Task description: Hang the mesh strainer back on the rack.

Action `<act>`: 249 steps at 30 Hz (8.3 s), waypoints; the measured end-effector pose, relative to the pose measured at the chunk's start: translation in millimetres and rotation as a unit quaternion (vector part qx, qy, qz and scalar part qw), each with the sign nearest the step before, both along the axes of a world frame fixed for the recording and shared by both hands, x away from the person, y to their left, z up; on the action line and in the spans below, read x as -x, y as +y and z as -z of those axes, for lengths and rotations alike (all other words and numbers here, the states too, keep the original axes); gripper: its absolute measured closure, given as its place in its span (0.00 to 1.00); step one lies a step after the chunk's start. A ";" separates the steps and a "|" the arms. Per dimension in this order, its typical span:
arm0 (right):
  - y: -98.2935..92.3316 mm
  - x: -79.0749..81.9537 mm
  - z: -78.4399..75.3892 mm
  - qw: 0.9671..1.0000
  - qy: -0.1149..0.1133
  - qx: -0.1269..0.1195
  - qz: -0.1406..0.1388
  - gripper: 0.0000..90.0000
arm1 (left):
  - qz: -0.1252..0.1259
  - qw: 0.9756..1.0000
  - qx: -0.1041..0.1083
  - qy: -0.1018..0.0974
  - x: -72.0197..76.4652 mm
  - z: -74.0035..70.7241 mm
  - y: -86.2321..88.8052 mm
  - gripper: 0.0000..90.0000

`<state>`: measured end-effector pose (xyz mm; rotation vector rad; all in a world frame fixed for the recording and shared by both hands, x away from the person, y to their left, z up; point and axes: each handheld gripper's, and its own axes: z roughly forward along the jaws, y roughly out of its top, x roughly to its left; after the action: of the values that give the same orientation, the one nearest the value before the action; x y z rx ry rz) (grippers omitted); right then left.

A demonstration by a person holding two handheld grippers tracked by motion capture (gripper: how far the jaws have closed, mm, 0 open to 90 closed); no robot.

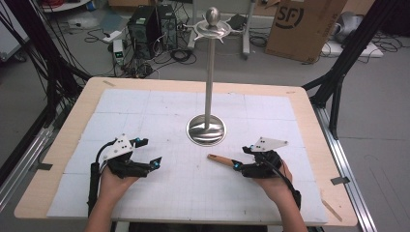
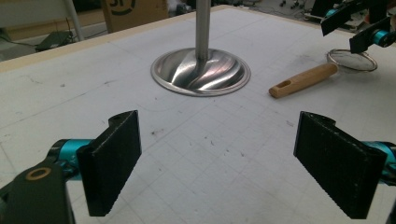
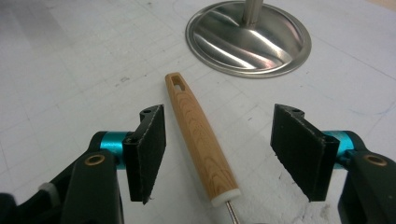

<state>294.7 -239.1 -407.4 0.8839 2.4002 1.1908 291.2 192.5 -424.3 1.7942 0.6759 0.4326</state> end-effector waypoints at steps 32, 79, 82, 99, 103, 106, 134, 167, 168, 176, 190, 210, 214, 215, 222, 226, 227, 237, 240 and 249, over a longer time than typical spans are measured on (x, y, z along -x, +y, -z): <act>3.4 -10.5 25.4 0.992 0.076 0.097 -0.006 0.62 | 0.000 1.000 -0.003 0.005 -2.6 2.8 -1.6 0.17; 25.6 -27.4 9.5 0.966 0.154 0.205 -0.020 0.76 | -0.002 1.000 -0.001 0.010 -4.3 4.0 -2.0 0.17; 23.2 -24.8 10.6 0.970 0.142 0.196 -0.017 0.76 | -0.002 1.000 0.000 0.009 -4.2 3.6 -1.5 0.17; 2.9 -12.3 -10.2 0.993 0.075 0.095 -0.009 0.76 | -0.001 1.000 0.002 0.005 -3.9 2.9 -1.0 0.17; -2.8 -9.5 -17.4 0.996 0.058 0.062 -0.005 0.76 | -0.002 1.000 0.003 0.006 -3.8 2.8 -0.9 0.17; -6.6 -7.9 -23.4 0.998 0.045 0.040 -0.003 0.76 | -0.001 1.000 0.003 0.006 -4.0 2.8 -0.8 0.17; -18.0 -2.2 -93.2 0.998 -0.054 -0.037 0.002 0.76 | -0.002 1.000 0.006 0.003 -3.7 1.8 0.3 0.17; -28.9 -22.5 -171.2 0.984 -0.150 -0.091 -0.013 0.76 | -0.001 1.000 0.007 0.003 -4.1 1.9 1.1 0.17; -29.5 -23.7 -173.6 0.984 -0.149 -0.099 -0.010 0.76 | -0.002 1.000 0.008 0.004 -4.0 1.9 0.9 0.17; -34.7 -37.4 -192.3 0.981 -0.153 -0.118 -0.007 0.76 | -0.003 1.000 0.008 0.005 -3.9 1.9 1.1 0.17; -33.1 -63.1 -214.3 0.984 -0.146 -0.104 -0.014 0.76 | -0.004 1.000 0.004 0.002 -4.8 2.0 2.4 0.17; -28.7 -82.0 -220.4 0.985 -0.141 -0.102 -0.008 0.76 | -0.005 1.000 0.006 0.004 -4.3 1.6 3.0 0.17; -25.0 -81.7 -218.7 0.986 -0.136 -0.099 -0.009 0.76 | -0.005 1.000 0.007 0.004 -4.3 1.7 2.7 0.17; -24.4 -81.9 -218.6 0.986 -0.135 -0.102 -0.010 0.76 | -0.005 1.000 0.007 0.003 -4.3 1.6 2.8 0.17; -19.9 -82.3 -216.1 0.986 -0.132 -0.098 -0.016 0.76 | -0.006 1.000 0.008 0.002 -4.1 1.3 2.9 0.17; -15.0 -81.4 -213.6 0.986 -0.134 -0.099 -0.025 0.76 | -0.005 1.000 0.007 0.002 -4.3 1.4 2.9 0.17; -13.5 -81.2 -212.7 0.986 -0.133 -0.099 -0.026 0.76 | -0.005 1.000 0.007 0.001 -4.4 1.3 3.0 0.17; 2.3 -82.0 -204.9 0.987 -0.124 -0.092 -0.037 0.76 | -0.005 1.000 0.009 0.002 -4.1 1.3 2.9 0.17; 7.7 -82.5 -202.2 0.988 -0.123 -0.089 -0.040 0.76 | -0.004 1.000 0.008 0.004 -4.3 1.7 2.7 0.17; 18.8 -85.5 -197.8 0.989 -0.117 -0.079 -0.035 0.76 | -0.005 1.000 0.007 0.002 -4.4 1.4 3.6 0.17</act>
<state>380.2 -220.3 -209.6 0.6660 2.1890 1.4405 295.6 196.0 -425.7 1.7794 0.6897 0.4306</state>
